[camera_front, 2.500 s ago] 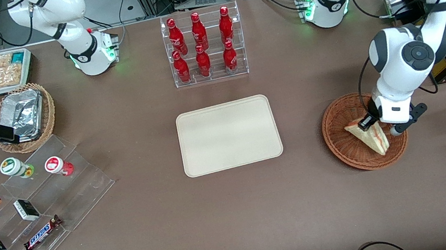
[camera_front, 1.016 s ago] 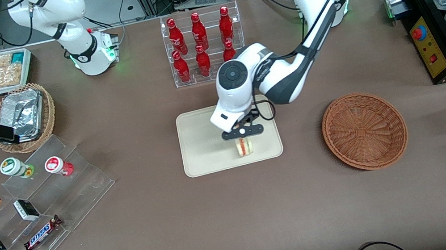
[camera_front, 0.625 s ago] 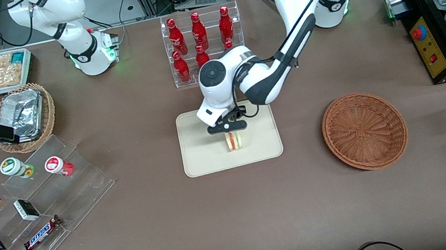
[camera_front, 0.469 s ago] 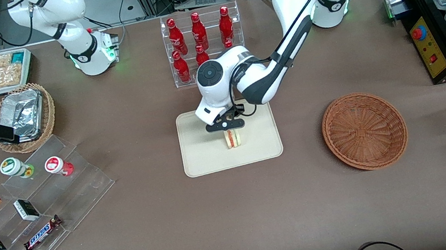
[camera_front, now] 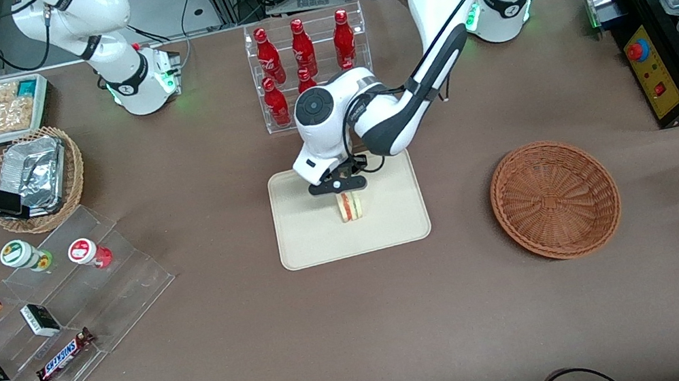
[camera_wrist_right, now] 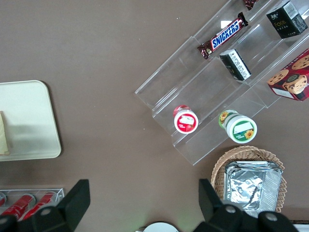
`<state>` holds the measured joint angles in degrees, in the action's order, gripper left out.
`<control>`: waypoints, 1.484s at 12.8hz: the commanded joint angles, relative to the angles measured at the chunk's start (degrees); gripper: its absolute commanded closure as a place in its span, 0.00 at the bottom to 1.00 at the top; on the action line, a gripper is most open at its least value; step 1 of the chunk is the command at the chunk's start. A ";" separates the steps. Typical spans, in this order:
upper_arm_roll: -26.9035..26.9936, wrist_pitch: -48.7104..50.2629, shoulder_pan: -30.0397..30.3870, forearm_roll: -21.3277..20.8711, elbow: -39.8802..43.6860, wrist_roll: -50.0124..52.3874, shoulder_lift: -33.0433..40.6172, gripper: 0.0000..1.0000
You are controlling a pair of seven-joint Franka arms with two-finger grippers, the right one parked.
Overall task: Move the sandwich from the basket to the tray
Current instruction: 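Lower the sandwich onto the tray with the left gripper, then open the left gripper to release the sandwich on the tray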
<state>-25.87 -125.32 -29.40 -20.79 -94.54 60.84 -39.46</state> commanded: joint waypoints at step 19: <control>22.77 24.48 0.31 20.69 4.90 -16.59 26.79 0.00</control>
<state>-6.78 -105.02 -28.69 -2.87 -88.42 50.33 -16.71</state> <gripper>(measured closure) 0.000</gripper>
